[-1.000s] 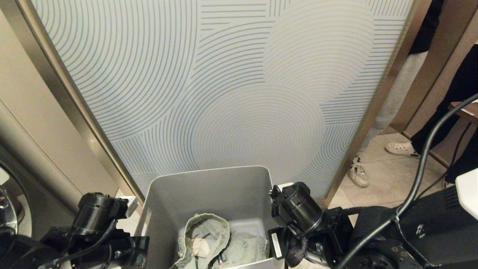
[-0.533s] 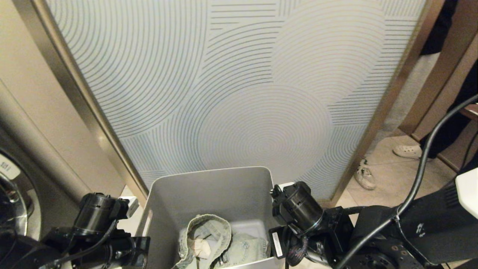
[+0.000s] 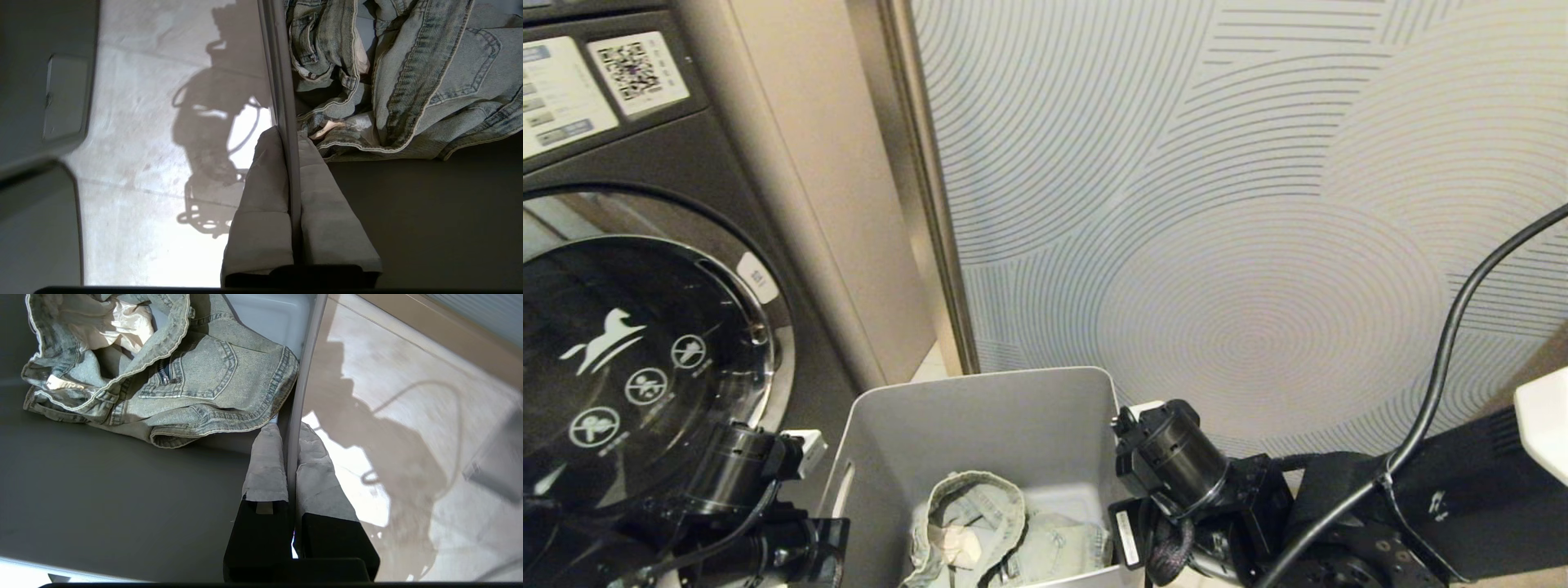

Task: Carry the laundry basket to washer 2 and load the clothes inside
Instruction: Pick up the clothes basket and put it beside the washing machine

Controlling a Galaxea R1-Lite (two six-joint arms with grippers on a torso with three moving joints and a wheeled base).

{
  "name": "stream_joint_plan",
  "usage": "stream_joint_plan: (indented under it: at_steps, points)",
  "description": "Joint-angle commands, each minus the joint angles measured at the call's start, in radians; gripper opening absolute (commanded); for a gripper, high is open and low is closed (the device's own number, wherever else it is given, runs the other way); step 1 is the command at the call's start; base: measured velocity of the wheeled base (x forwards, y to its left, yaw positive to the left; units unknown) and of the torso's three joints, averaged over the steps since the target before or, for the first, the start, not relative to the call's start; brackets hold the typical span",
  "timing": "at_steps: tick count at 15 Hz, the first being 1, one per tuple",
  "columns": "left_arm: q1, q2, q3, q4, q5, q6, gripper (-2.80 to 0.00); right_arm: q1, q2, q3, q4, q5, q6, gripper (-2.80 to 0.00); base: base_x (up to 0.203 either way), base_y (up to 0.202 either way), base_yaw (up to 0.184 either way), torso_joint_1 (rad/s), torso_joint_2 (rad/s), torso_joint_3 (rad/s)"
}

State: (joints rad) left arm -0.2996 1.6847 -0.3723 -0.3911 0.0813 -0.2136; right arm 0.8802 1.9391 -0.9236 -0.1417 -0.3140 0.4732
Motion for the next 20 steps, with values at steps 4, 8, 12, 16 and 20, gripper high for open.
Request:
stream_joint_plan:
  at_steps: [4,8,12,16,20]
  points:
    - [0.000,0.004,0.000,-0.003,-0.002,-0.003,-2.80,0.000,0.003,0.000,-0.001,-0.002,0.002,-2.80,0.000,-0.009,0.177,0.003,0.01,0.002]
    - [0.000,0.003,0.000,-0.002,0.000,-0.001,-2.80,0.000,0.003,0.000,-0.001,-0.002,0.002,-2.80,0.002,-0.005,0.174,0.003,0.00,0.003]
    - [0.000,0.003,0.000,-0.003,0.001,-0.001,-2.80,0.000,0.003,0.000,-0.001,-0.002,0.002,-2.80,-0.001,-0.007,0.174,0.000,0.00,0.002]
    - [-0.001,0.001,0.006,-0.003,0.002,-0.001,-2.80,0.000,0.001,0.008,-0.001,-0.002,0.002,-2.80,0.001,-0.008,0.176,-0.001,0.00,0.002]
    - [0.000,-0.003,0.014,-0.003,0.003,-0.001,-2.80,0.000,0.000,0.006,-0.002,-0.003,0.002,-2.80,0.000,-0.009,0.175,0.002,0.00,0.001]
